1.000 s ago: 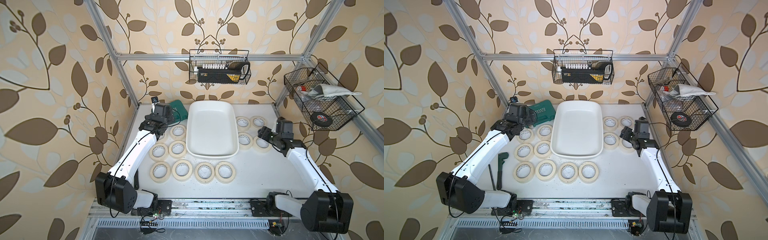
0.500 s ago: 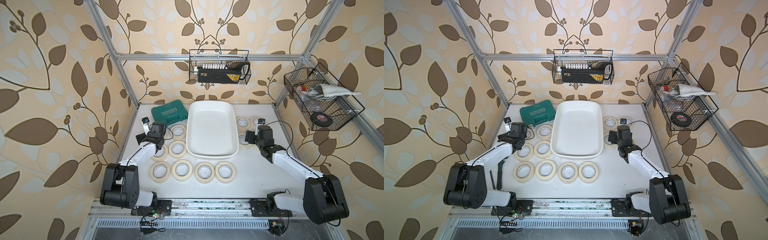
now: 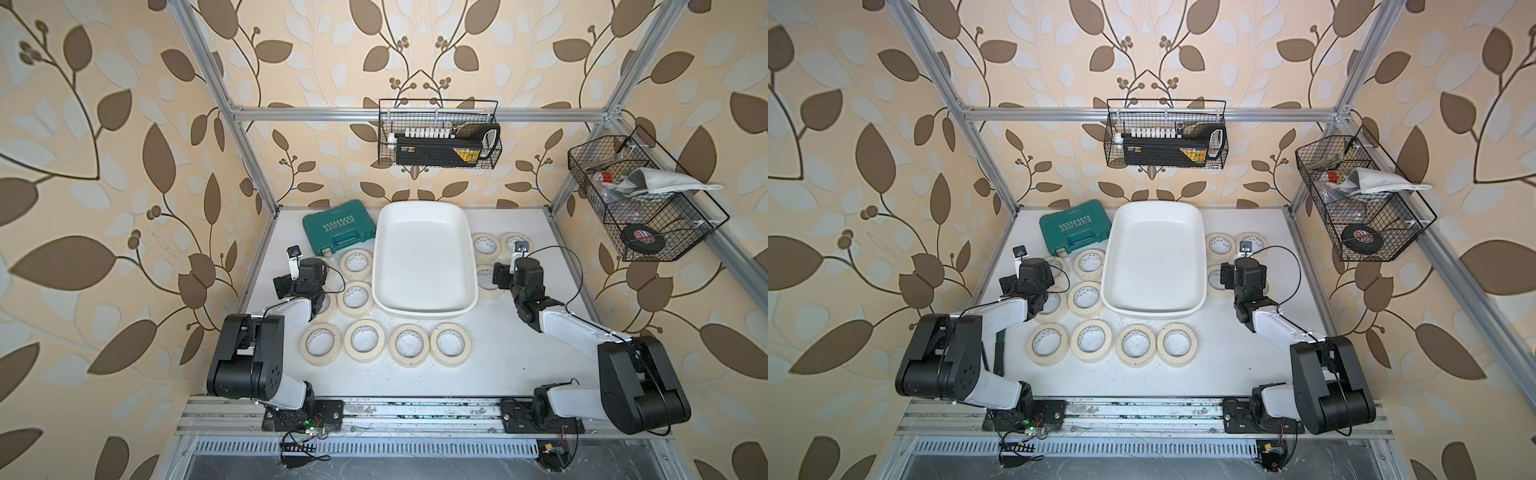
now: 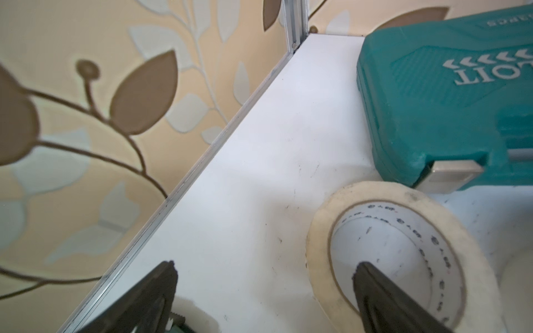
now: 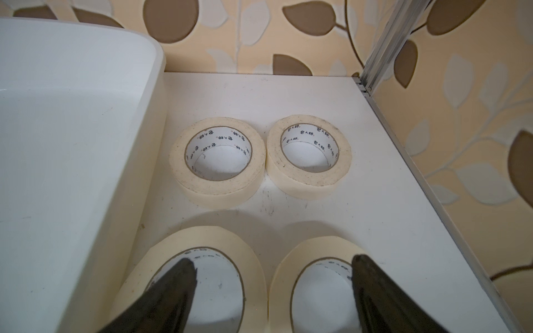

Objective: Take out the art tape in the storage box
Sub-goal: Reset both arms

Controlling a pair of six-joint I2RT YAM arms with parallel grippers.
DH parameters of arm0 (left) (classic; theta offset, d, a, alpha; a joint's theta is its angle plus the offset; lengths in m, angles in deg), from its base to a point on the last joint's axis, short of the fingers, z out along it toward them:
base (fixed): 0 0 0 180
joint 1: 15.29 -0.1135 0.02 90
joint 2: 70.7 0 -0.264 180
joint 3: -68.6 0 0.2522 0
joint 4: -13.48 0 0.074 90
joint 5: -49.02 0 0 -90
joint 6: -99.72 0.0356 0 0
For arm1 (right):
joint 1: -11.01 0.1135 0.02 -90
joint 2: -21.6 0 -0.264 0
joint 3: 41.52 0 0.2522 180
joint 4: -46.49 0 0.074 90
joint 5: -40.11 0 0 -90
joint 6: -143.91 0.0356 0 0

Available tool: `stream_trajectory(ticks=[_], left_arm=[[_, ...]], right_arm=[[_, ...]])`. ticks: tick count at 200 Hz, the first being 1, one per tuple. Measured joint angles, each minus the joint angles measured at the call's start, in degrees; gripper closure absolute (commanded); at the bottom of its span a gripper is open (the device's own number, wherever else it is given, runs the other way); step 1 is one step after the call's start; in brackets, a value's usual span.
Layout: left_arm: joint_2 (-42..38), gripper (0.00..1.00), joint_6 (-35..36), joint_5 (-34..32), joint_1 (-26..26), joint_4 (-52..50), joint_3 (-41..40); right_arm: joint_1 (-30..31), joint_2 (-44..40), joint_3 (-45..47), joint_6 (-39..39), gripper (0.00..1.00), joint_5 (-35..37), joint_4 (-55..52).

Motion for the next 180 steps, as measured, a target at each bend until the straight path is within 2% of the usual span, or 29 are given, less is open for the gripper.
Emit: stream_trajectory(ticks=[23,41,55,89,126,131,135,168,180], left_arm=[[0.1,0.01,1.1,2.3,-0.6,5.3,-5.4],[0.1,0.01,1.3,3.5,-1.0,7.6,-6.9],[0.0,0.01,1.5,4.2,-1.0,10.4,-7.8],[-0.6,0.01,2.8,7.5,-1.0,15.3,-10.3],[-0.6,0.01,3.3,9.7,-1.1,16.3,-10.3],[-0.6,0.01,3.4,10.3,-1.3,16.3,-10.3],[-0.6,0.01,3.5,10.7,-1.4,16.3,-10.3],[-0.6,0.01,5.3,14.7,-1.7,17.2,-10.3],[-0.6,0.06,5.8,15.6,-1.7,17.7,-10.3]], right_arm=[[-0.1,2.3,2.5,-1.7,0.15,0.1,4.7],[-0.1,5.2,6.1,-3.5,0.14,-0.6,12.3],[-0.6,6.5,7.9,-4.0,0.14,-2.2,14.0],[-6.3,7.3,9.8,-3.3,0.11,-8.0,20.8],[-6.8,8.0,10.1,-3.0,0.09,-11.5,23.9],[-6.8,8.0,10.1,-3.0,0.02,-11.7,24.2],[-6.8,8.0,10.1,-3.0,0.01,-11.9,24.4],[-6.8,8.0,10.1,-2.8,0.01,-12.7,25.1],[-6.8,8.0,10.1,-2.8,0.01,-12.8,25.2]])
